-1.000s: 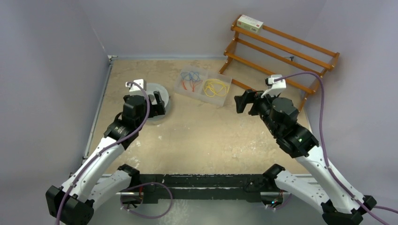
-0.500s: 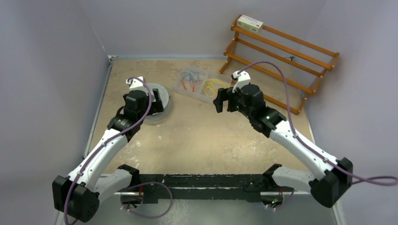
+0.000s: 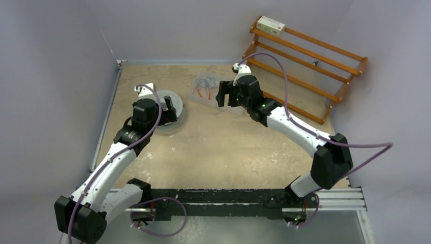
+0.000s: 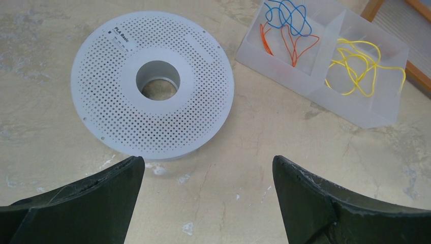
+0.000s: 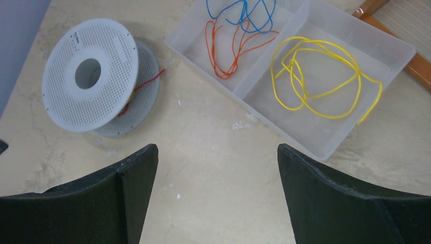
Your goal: Wrap the cables
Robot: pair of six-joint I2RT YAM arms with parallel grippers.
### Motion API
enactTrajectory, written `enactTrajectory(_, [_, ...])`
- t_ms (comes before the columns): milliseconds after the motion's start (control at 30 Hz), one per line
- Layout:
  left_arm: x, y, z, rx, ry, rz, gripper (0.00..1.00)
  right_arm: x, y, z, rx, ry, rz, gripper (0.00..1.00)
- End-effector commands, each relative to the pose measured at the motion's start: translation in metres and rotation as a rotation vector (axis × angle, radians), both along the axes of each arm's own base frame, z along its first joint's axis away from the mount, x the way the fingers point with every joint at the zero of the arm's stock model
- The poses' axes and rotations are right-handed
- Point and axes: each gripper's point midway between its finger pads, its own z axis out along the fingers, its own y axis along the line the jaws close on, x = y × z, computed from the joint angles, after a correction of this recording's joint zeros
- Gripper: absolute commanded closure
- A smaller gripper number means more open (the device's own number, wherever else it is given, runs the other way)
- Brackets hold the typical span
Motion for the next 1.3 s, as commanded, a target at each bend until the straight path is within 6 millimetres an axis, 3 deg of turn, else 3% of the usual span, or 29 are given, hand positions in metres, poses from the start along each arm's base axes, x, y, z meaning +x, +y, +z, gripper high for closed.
enactTrajectory(0, [0.003, -0.003, 0.03, -0.048, -0.079, -0.009, 0.04, 0.031, 0.023, 0.026, 0.097, -0.053, -0.036, 0.13])
enactTrajectory(267, [-0.001, -0.006, 0.037, -0.068, -0.1, -0.031, 0.04, 0.068, 0.052, 0.01, 0.13, -0.016, -0.064, 0.17])
enactTrajectory(367, [-0.002, -0.009, 0.039, -0.079, -0.103, -0.044, 0.04, 0.083, 0.065, -0.006, 0.133, 0.014, -0.07, 0.18])
enactTrajectory(500, [-0.004, -0.01, 0.042, -0.091, -0.114, -0.055, 0.04, 0.1, 0.07, -0.017, 0.132, 0.04, -0.126, 0.19])
enactTrajectory(733, [-0.008, -0.012, 0.049, -0.106, -0.136, -0.074, 0.04, 0.106, 0.029, -0.037, 0.068, 0.053, -0.36, 0.18])
enactTrajectory(967, [-0.011, -0.016, 0.056, -0.124, -0.155, -0.097, 0.04, 0.094, -0.007, -0.056, 0.024, 0.096, -0.536, 0.17])
enactTrajectory(1267, [-0.013, -0.018, 0.058, -0.131, -0.164, -0.106, 0.04, 0.079, -0.047, -0.069, -0.007, 0.118, -0.615, 0.18])
